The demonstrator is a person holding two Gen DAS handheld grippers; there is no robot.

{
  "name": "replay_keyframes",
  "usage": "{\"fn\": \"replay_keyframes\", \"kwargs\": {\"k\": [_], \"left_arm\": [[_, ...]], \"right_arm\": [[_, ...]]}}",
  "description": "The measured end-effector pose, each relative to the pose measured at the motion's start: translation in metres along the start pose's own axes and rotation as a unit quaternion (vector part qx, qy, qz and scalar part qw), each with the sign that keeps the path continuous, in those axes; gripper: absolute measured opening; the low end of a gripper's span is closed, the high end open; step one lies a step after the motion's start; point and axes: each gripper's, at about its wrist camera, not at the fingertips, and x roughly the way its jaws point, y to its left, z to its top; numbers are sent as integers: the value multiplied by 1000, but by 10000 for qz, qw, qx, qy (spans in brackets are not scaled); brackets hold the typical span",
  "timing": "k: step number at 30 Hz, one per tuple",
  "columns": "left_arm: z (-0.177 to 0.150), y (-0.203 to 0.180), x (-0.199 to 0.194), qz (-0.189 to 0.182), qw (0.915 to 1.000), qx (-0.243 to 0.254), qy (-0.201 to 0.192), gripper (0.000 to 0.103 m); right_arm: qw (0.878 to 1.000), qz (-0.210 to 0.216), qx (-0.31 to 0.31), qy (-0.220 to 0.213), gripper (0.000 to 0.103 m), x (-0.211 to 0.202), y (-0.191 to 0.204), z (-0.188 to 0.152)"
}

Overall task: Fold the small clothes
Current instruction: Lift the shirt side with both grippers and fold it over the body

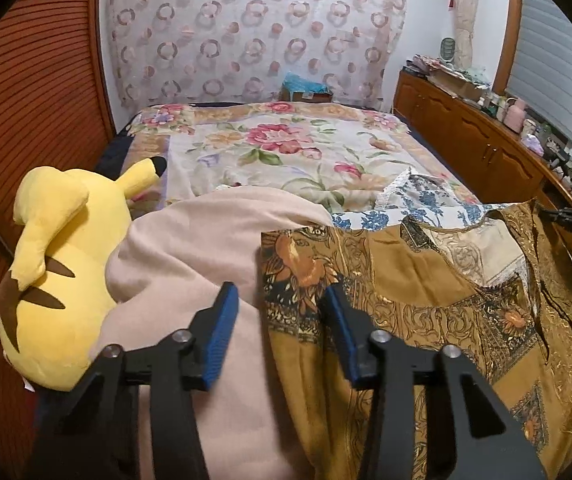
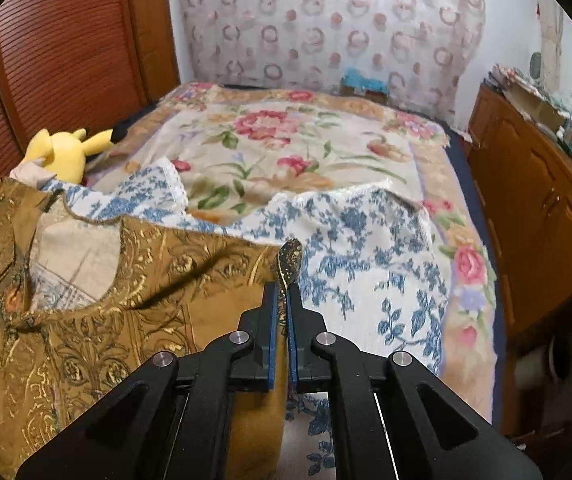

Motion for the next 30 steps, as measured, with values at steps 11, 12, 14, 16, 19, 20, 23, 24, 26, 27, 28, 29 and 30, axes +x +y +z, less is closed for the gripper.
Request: {"fn": "replay_keyframes", "kwargs": {"k": [11, 12, 14, 16, 19, 20, 23, 24, 26, 27, 28, 29, 30], "left_arm": [[3, 1, 6, -226, 9997, -44, 110, 39], [4, -1, 4, -399, 9992, -26, 76, 36], [5, 0, 4, -586, 9982, -69, 102, 31], [4, -3, 3, -476, 9988, 2, 119, 27], [4, -7, 1, -387, 9991, 107, 123, 22], [5, -9, 1, -367, 9992, 128, 119, 20], [7, -12, -2, -367, 9992, 144, 97, 2], [7, -12, -4, -422, 9990, 127, 73, 2], [12, -13, -13, -528, 9986, 60, -56, 1], [15, -15, -20, -544, 9984, 67, -160, 1], [18, -18, -27, -579, 9979, 80, -270, 1], [21, -21, -34, -596, 9975, 111, -359, 1], [27, -25, -45, -580, 9969, 157, -510, 1]], "right_arm": [[9991, 130, 221, 350, 44, 13, -8, -11], [9990, 123, 184, 379, 44, 12, -7, -11], [9990, 142, 102, 418, 44, 11, -2, -12], [9988, 187, -27, 458, 44, 9, 4, -14], [9986, 198, -78, 476, 44, 10, 7, -16], [9986, 204, -53, 482, 44, 10, 7, -16], [9986, 169, -58, 492, 40, 10, 9, -15], [9986, 207, -88, 476, 21, 10, 9, -15], [9991, 42, -343, 264, 2, 3, 18, -16], [9989, -28, -450, 145, 2, -1, 24, -17], [9988, -11, -480, 67, 1, -6, 29, -17], [9988, -66, -492, -56, 1, -13, 34, -16], [9986, -98, -489, -174, 1, -21, 37, -13]]}}
